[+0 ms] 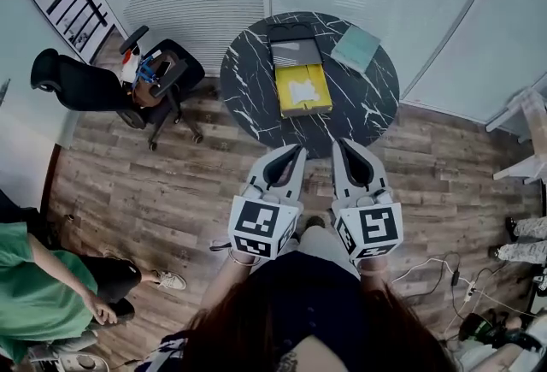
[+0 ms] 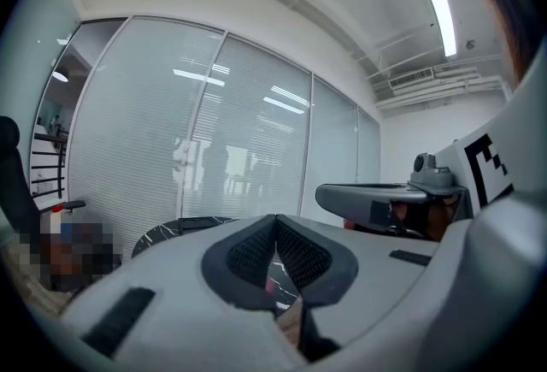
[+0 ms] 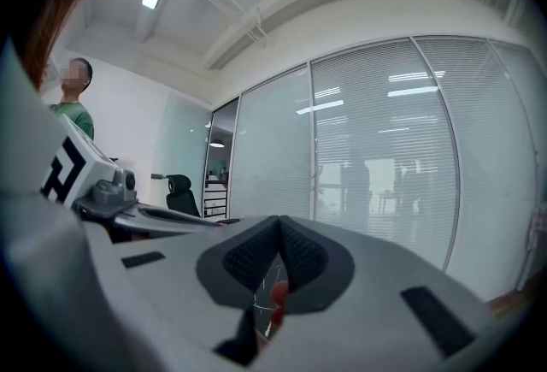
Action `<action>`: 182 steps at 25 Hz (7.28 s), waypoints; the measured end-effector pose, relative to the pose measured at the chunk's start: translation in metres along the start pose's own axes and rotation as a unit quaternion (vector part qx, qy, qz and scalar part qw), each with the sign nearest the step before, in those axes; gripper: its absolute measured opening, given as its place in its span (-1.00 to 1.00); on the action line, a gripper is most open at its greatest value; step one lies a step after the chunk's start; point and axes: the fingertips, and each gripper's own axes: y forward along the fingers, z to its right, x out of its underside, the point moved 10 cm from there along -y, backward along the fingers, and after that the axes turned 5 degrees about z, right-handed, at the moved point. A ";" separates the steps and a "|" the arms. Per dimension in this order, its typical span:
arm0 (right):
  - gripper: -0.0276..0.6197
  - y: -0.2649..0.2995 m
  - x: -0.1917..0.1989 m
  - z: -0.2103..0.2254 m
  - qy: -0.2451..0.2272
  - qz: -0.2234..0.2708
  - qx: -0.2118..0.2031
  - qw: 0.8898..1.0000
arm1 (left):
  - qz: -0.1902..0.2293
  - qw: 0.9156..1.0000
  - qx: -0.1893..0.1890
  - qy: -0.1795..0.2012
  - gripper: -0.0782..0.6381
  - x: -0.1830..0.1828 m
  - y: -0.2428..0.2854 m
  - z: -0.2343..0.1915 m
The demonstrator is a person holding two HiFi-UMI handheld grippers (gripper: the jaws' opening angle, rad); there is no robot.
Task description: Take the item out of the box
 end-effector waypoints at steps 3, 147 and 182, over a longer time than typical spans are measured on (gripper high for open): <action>-0.84 0.006 0.003 0.001 -0.001 -0.003 0.001 1.000 | -0.001 1.000 0.000 -0.003 -0.71 0.002 0.003 -0.004; -0.61 0.357 0.309 0.116 -0.139 -0.419 -0.270 0.856 | -0.050 0.986 -0.158 -0.023 -0.71 0.020 0.256 -0.191; -0.84 0.349 0.293 0.121 -0.126 -0.400 -0.206 0.884 | -0.038 0.988 -0.149 -0.021 -0.70 0.016 0.227 -0.176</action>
